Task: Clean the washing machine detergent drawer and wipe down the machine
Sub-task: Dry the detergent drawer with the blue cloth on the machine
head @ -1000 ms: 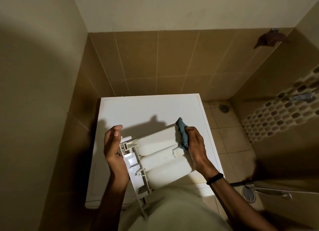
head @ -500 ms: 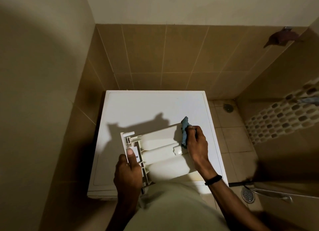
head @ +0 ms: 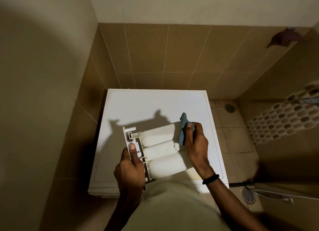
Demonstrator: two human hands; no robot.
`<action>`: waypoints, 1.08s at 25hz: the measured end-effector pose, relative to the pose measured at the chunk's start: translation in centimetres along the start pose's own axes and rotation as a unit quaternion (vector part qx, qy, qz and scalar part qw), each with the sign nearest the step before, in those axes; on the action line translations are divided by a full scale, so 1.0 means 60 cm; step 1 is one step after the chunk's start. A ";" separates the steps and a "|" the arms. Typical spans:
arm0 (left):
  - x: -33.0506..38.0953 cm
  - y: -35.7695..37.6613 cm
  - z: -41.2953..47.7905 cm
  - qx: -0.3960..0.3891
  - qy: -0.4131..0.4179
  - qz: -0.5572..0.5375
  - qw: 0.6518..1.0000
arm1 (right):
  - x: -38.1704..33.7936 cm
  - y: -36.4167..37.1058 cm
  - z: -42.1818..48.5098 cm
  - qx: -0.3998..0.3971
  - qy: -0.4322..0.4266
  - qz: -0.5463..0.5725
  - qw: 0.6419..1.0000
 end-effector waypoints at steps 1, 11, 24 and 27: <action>0.005 -0.001 0.005 0.001 0.000 0.010 1.000 | -0.009 -0.002 -0.005 0.015 -0.044 -0.017 0.999; 0.060 0.008 0.049 -0.067 -0.004 0.106 0.992 | -0.065 0.105 -0.065 -0.198 -0.388 -0.241 0.867; 0.089 0.006 0.048 -0.060 0.016 0.127 0.990 | -0.020 0.055 -0.048 -0.160 -0.400 -0.198 0.880; 0.091 0.015 0.039 -0.069 0.019 0.127 0.989 | 0.005 0.021 -0.041 -0.113 -0.374 -0.193 0.900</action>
Point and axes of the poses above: each hand's wrist, its own z-axis towards the middle knuckle, its own y-axis out of the palm, x = y × z, the point moved 6 cm from there along z, towards the middle knuckle, and after that the axes turned 11 degrees about -x, right-handed, at the moved point
